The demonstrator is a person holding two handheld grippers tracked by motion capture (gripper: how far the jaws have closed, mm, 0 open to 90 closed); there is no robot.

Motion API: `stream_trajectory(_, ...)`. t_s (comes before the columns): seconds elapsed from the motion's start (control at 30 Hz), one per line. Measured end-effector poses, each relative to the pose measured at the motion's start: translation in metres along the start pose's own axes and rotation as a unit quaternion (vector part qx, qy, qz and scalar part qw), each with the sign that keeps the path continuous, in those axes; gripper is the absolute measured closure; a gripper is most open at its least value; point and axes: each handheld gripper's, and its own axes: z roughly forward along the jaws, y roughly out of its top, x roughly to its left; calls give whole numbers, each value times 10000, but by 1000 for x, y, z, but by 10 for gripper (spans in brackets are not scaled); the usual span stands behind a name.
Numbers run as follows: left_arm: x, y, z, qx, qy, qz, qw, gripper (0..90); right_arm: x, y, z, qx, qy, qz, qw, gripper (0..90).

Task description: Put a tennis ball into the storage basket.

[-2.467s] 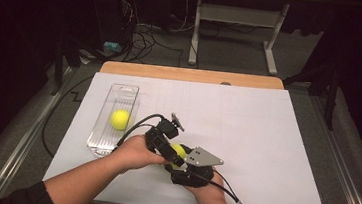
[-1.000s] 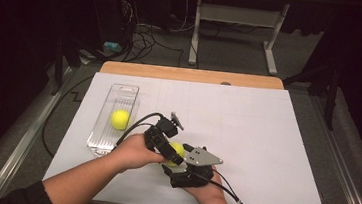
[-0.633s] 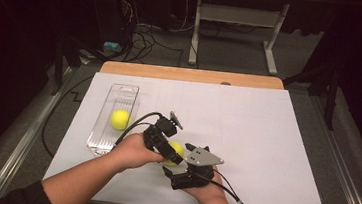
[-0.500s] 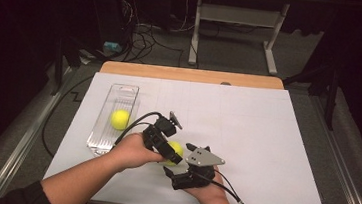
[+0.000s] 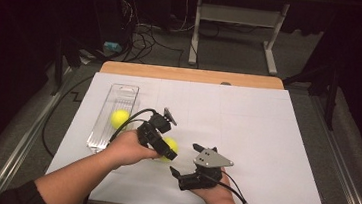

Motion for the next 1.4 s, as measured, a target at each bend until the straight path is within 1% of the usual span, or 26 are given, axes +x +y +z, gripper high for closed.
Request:
stream_trajectory(0.03,1,0,-1,17,16,-11,10000,268,-1,0,-1,-20,-32,31,10000,0)
stream_trajectory(0.2,8,-3,-5,-9,81,-93,9999,268,-9,-2,-10,-50,-138,34,9999,0)
stream_trajectory(0.3,12,-6,-9,34,116,-124,9999,268,-14,-3,-17,-71,-227,105,9997,0)
stream_trajectory(0.37,14,-8,-10,4,136,-166,9998,268,-19,-5,-22,-87,-291,156,9994,0)
stream_trajectory(0.4,15,-8,-12,47,142,-166,9998,268,-22,-6,-25,-106,-341,152,9992,0)
stream_trajectory(0.63,24,-13,-20,43,227,-262,9994,268,-39,-14,-42,-127,-651,252,9975,0)
stream_trajectory(0.77,26,-15,-24,71,288,-254,9992,268,-46,-19,-51,-117,-789,279,9964,0)
stream_trajectory(0.8,27,-15,-24,80,296,-270,9992,268,-47,-20,-53,-124,-823,295,9961,0)
stream_trajectory(0.83,27,-16,-25,125,294,-242,9992,268,-49,-21,-55,-113,-857,304,9958,0)
stream_trajectory(0.93,29,-18,-27,122,341,-274,9990,268,-54,-25,-62,-123,-949,340,9948,0)
stream_trajectory(1.0,31,-19,-29,167,357,-269,9989,268,-58,-26,-68,-161,-1036,379,9938,0)
stream_trajectory(1.07,33,-21,-30,139,370,-319,9987,268,-63,-28,-74,-176,-1135,441,9924,0)
stream_trajectory(1.1,34,-21,-31,180,354,-305,9987,268,-65,-30,-77,-181,-1164,486,9919,0)
stream_trajectory(1.17,36,-23,-33,163,399,-320,9986,268,-69,-32,-82,-198,-1232,505,9909,0)
stream_trajectory(1.2,36,-23,-34,163,407,-324,9985,269,-71,-34,-85,-196,-1271,545,9902,0)
stream_trajectory(1.3,38,-24,-38,179,420,-340,9984,268,-75,-38,-91,-175,-1368,578,9888,0)
stream_trajectory(1.33,39,-25,-39,220,424,-336,9983,269,-76,-40,-93,-161,-1403,586,9882,0)
stream_trajectory(1.4,40,-25,-42,216,464,-351,9981,268,-78,-43,-96,-133,-1450,612,9875,0)
